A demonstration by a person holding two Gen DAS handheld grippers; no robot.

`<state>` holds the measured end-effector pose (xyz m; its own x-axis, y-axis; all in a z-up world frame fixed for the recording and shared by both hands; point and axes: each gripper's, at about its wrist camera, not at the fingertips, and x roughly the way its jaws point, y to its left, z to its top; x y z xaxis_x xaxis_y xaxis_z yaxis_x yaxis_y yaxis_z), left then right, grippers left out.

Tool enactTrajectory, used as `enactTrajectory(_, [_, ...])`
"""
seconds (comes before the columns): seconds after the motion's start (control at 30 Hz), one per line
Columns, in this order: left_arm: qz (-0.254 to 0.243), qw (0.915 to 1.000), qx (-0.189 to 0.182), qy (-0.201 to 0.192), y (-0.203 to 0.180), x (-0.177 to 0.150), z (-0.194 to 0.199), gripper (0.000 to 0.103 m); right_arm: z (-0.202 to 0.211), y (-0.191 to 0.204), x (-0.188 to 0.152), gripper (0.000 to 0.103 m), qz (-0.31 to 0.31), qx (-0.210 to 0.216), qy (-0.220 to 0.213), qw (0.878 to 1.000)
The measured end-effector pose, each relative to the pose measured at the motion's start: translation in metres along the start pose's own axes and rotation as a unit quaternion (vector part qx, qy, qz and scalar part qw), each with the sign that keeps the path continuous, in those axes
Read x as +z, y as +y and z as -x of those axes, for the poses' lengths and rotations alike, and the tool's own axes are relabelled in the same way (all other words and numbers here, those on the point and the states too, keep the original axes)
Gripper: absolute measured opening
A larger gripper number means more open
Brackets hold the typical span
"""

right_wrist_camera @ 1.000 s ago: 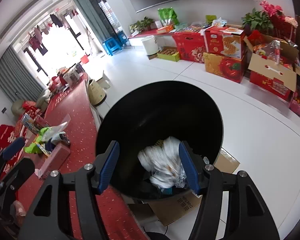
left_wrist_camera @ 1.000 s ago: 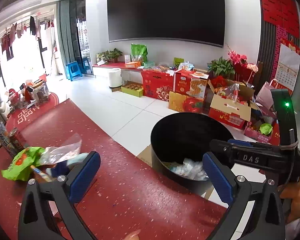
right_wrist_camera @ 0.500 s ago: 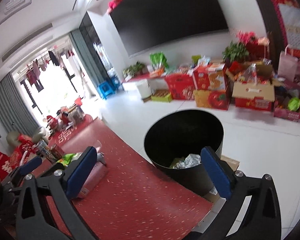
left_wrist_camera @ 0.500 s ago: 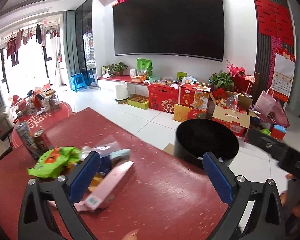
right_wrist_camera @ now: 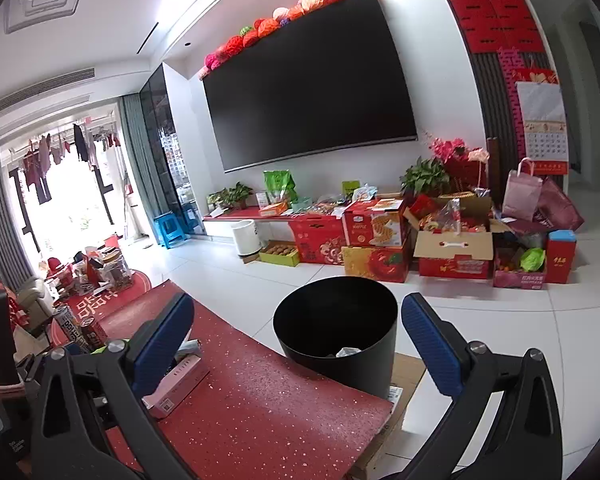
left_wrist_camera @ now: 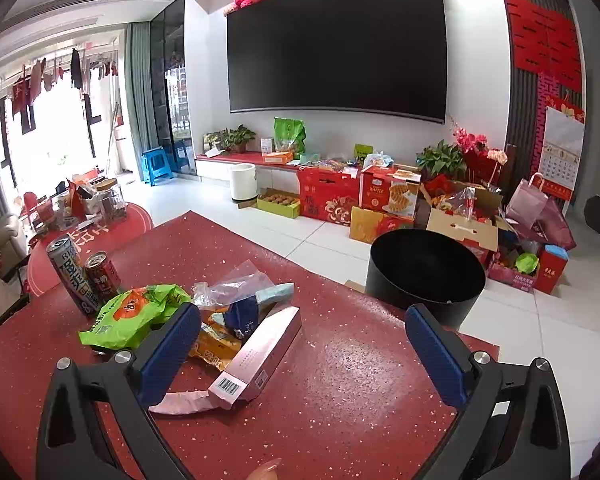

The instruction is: Collect trash

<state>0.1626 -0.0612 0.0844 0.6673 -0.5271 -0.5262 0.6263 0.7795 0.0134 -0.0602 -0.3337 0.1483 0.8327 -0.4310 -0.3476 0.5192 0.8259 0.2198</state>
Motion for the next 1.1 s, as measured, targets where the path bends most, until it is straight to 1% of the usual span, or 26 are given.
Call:
enactTrajectory(0.1, [0.002,1.0,-0.007,-0.006,0.001,-0.002,0.006,0.103,0.006,0.009,-0.001,0.103,0.007,-0.003,-0.002,1.0])
enactTrajectory(0.3, [0.005,0.9998,-0.008,-0.017,0.007,-0.005,0.02,0.103,0.017,0.027,-0.004,0.103,0.027,0.011,-0.014,0.999])
enactTrajectory(0.47, [0.011,0.9997,-0.009,-0.022,0.015,-0.009,0.027,0.103,0.021,0.037,-0.008,0.103,0.046,0.014,-0.017,0.999])
enactTrajectory(0.7, [0.008,0.9996,-0.003,-0.026,0.017,-0.012,0.034,0.103,0.027,0.046,-0.01,0.103,0.046,0.022,-0.023,0.998])
enactTrajectory(0.97, [0.026,0.9993,-0.002,-0.028,0.024,-0.014,0.035,0.103,0.029,0.052,-0.011,0.103,0.044,0.03,-0.024,0.998])
enactTrajectory(1.1, [0.033,0.9988,0.003,-0.034,0.031,-0.017,0.038,0.103,0.029,0.057,-0.011,0.103,0.037,0.033,-0.026,0.998])
